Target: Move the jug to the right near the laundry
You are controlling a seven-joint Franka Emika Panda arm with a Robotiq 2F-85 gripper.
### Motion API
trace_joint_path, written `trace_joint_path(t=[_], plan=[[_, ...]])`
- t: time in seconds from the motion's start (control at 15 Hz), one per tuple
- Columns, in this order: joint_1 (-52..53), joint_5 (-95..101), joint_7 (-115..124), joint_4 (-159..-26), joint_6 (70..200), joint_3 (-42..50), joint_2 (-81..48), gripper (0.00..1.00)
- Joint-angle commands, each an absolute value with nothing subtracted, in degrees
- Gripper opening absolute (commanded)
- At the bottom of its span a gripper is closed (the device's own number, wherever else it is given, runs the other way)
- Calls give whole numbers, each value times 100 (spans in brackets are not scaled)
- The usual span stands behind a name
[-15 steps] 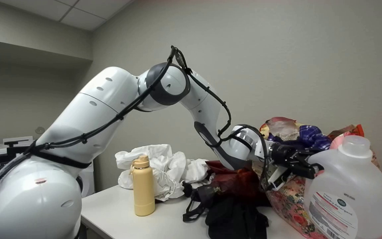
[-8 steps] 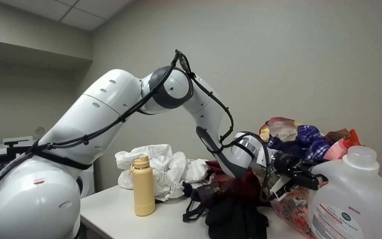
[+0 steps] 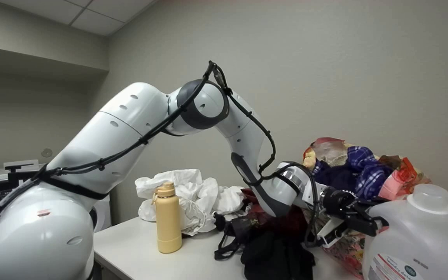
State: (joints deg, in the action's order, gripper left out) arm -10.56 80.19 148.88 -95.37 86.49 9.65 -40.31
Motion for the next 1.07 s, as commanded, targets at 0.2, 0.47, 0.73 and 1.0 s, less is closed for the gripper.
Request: trace_joint_path(t=[0.2, 0.47, 0.73, 1.0], plan=[[-1028, 8139, 14892, -9641, 8442, 1034, -4088, 40], [-1025, 8132, 14896, -9679, 8441, 1028, -4081, 71], [-1027, 8136, 14897, -9707, 8385, 1026, -4082, 99], [-1029, 8132, 14897, -9720, 8314, 1008, -4083, 97]])
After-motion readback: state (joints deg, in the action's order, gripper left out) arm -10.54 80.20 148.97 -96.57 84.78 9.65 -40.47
